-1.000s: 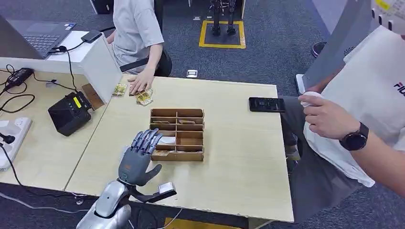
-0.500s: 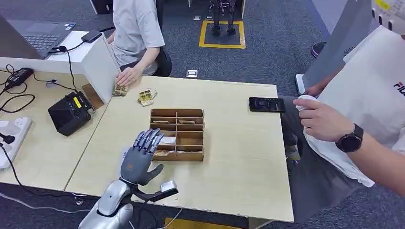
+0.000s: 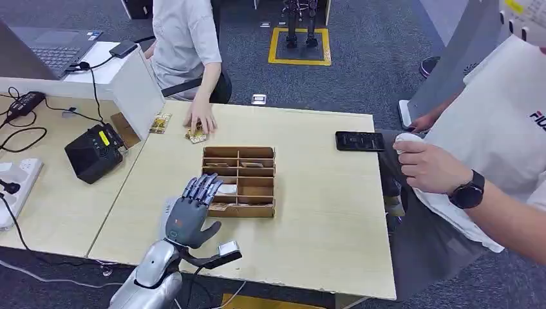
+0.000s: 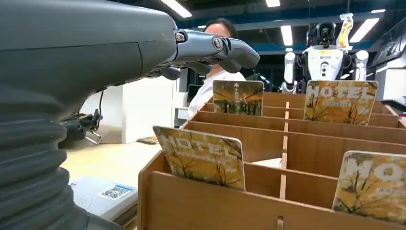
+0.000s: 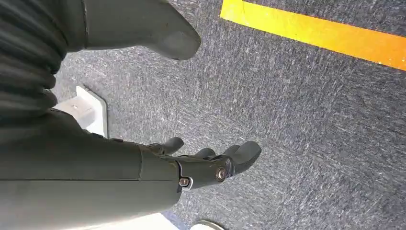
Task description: Pass the card to the sensor for recognition and then transmit it.
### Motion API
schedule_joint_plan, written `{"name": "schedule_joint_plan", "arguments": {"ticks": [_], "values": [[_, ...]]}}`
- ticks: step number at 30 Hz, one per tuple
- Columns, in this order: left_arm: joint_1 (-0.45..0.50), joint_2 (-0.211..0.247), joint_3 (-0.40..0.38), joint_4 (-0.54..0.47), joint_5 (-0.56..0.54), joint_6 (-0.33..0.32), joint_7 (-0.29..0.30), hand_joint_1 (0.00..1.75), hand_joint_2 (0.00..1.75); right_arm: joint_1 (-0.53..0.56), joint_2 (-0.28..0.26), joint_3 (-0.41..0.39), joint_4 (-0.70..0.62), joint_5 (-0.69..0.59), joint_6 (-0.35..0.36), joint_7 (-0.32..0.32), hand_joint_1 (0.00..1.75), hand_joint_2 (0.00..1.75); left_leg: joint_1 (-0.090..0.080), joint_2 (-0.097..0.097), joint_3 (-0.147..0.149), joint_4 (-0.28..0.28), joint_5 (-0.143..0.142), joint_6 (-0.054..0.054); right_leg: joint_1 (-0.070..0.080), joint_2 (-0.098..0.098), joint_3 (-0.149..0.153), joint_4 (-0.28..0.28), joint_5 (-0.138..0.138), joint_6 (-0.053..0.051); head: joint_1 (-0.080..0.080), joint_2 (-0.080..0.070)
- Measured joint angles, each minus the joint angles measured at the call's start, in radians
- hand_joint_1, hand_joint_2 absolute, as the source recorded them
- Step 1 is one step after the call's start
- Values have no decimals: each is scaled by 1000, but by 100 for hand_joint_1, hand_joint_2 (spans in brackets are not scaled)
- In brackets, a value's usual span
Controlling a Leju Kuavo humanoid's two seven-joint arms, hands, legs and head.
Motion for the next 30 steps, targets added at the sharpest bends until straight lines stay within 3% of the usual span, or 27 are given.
{"name": "schedule_joint_plan", "arguments": {"ticks": [6, 8, 9, 30], "values": [[-1, -4, 0, 17, 1, 3, 0, 0, 175, 0, 0, 0, 0, 0, 0, 0, 0, 175, 0, 0, 0, 0, 0, 0, 0, 0, 0, 0, 0, 0, 0, 0], [-2, -5, 0, 21, 1, 6, 0, 141, 175, 0, 0, 0, 0, 0, 0, 0, 0, 175, 0, 0, 0, 0, 0, 0, 0, 0, 0, 0, 0, 0, 0, 0], [-2, -5, 0, 23, 0, 10, 0, 175, 175, 0, 0, 0, 0, 1, 0, 0, 0, 175, 0, 0, 0, 0, 0, 0, 0, 0, 0, 0, 0, 0, 0, 0], [-12, -5, 0, 42, 23, 32, -24, 175, 175, 0, 0, 0, 0, 15, 0, 1, 0, 175, 0, 0, 0, 0, 0, 0, 0, 0, 0, 0, 0, 0, 0, 0]]}}
